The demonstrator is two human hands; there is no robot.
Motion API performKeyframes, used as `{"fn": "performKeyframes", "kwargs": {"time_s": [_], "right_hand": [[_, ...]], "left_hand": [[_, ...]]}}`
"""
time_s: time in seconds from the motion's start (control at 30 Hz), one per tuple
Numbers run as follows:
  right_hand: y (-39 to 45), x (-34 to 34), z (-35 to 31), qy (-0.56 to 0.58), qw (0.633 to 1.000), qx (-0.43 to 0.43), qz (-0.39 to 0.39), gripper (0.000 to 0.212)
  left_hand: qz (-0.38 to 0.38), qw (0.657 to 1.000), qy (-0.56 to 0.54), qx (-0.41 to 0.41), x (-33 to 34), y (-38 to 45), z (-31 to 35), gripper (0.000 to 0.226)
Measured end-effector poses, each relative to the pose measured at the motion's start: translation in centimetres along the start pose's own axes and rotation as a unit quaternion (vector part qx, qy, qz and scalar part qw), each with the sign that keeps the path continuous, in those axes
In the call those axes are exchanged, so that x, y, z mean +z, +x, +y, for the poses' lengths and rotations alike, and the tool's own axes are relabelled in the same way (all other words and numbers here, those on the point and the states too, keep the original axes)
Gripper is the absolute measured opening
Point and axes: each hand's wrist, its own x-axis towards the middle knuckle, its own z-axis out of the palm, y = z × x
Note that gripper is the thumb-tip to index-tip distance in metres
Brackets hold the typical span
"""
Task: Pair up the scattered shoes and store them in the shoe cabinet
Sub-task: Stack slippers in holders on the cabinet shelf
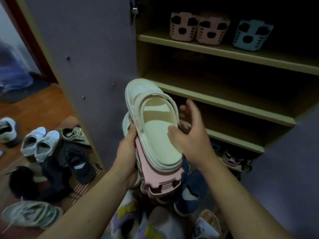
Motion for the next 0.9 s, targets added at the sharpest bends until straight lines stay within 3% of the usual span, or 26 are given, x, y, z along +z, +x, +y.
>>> {"fn": "performKeyframes", "kwargs": {"time_s": [0.03, 0.1, 0.2, 0.47, 0.57, 0.77, 0.9], "right_hand": [[-0.4, -0.2, 0.1, 0.012, 0.997, 0.052, -0.059, 0.078], [-1.0, -0.1, 0.3, 0.073, 0.980, 0.114, -0.147, 0.054], [-1.7, 0.6, 0.6, 0.166, 0.960, 0.148, -0.167, 0.033], [-2.3, 0.6, 0.7, 0.172, 0.945, 0.186, -0.209, 0.049], [-2.3, 1.1, 0.8, 0.178, 0.937, 0.204, -0.222, 0.055], [-2.0, 1.6, 1.1, 0.219, 0.945, 0.166, -0.177, 0.063], [-1.6, 1.3, 0.5, 0.328, 0.926, 0.155, -0.103, 0.047]], "left_hand": [[-0.006, 1.000, 0.001, 0.003, 0.1, 0.0, 0.2, 0.062], [-0.018, 1.000, -0.001, 0.012, 0.3, 0.0, 0.3, 0.063], [-0.030, 0.999, -0.009, 0.030, 0.5, -0.3, 0.1, 0.067], [-0.099, 0.994, -0.026, 0.042, 0.3, -0.7, 0.0, 0.072], [-0.088, 0.996, -0.024, 0.026, 0.1, -0.2, 0.3, 0.072], [-0.051, 0.998, 0.000, 0.036, 0.3, 1.1, 1.0, 0.066], [-0.122, 0.989, 0.076, -0.021, 0.1, 1.4, 1.4, 0.082]]}}
